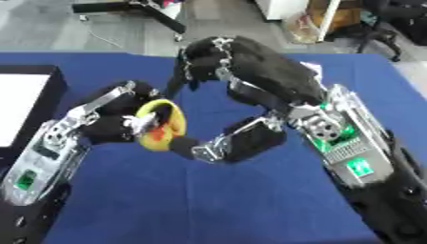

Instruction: Pick up the objects with one hand, pass them to the other hand, and then place them into the box on the other side of the table.

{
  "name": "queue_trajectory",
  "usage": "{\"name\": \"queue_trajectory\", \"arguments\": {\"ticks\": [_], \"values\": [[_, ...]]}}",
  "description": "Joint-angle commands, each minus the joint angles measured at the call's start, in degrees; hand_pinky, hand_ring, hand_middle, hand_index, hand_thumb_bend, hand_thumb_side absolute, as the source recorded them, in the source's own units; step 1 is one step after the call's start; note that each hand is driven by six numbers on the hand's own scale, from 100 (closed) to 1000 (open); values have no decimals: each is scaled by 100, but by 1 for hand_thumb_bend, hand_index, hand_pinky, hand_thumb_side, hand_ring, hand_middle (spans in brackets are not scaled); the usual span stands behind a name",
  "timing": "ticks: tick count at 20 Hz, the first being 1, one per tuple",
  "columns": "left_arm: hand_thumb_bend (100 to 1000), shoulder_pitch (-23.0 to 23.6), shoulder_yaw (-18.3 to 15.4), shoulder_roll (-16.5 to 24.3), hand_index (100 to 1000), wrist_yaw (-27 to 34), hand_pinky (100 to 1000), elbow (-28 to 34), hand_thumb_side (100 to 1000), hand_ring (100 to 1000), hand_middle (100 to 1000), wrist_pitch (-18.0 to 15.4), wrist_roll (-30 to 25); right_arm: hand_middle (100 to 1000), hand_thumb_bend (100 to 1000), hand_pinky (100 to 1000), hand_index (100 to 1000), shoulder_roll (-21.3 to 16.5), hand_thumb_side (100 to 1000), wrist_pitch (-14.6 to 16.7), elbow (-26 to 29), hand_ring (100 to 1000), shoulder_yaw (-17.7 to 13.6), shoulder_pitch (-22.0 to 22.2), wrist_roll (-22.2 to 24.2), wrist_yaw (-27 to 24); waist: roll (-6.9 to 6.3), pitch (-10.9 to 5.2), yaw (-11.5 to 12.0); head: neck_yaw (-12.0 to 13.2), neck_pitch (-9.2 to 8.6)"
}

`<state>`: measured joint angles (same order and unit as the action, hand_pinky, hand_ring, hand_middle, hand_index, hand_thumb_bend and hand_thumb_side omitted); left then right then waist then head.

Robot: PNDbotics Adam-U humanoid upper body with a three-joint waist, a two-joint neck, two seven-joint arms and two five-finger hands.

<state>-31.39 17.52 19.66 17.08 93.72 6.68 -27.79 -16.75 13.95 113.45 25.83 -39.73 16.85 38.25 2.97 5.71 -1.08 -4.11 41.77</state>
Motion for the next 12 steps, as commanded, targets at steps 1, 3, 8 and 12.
{"name": "queue_trajectory", "arguments": {"ticks": [1, 3, 8, 12], "values": [[100, -49, -183, 142, 377, -34, 309, 18, 293, 113, 100, -43, 214, 582, 383, 526, 675, -157, 487, 141, 114, 538, -204, -129, -165, 114, -13, -96, -11, 5, 1], [100, -39, -301, 187, 377, -42, 310, 20, 296, 114, 100, -90, 352, 585, 375, 533, 675, -199, 505, 208, 114, 540, -301, -146, -315, 161, -13, -102, -15, 0, -4], [100, -56, -703, 537, 378, -233, 309, 114, 301, 118, 100, -254, 758, 585, 370, 545, 675, -349, 517, 246, 114, 543, -466, -93, -623, 260, -26, -122, -13, -16, -58], [100, 11, -1113, 999, 378, -664, 307, 90, 304, 121, 100, -381, 1231, 583, 377, 551, 671, -472, 518, 175, 114, 546, -505, 53, -794, 300, -63, -137, -3, 71, -165]]}}
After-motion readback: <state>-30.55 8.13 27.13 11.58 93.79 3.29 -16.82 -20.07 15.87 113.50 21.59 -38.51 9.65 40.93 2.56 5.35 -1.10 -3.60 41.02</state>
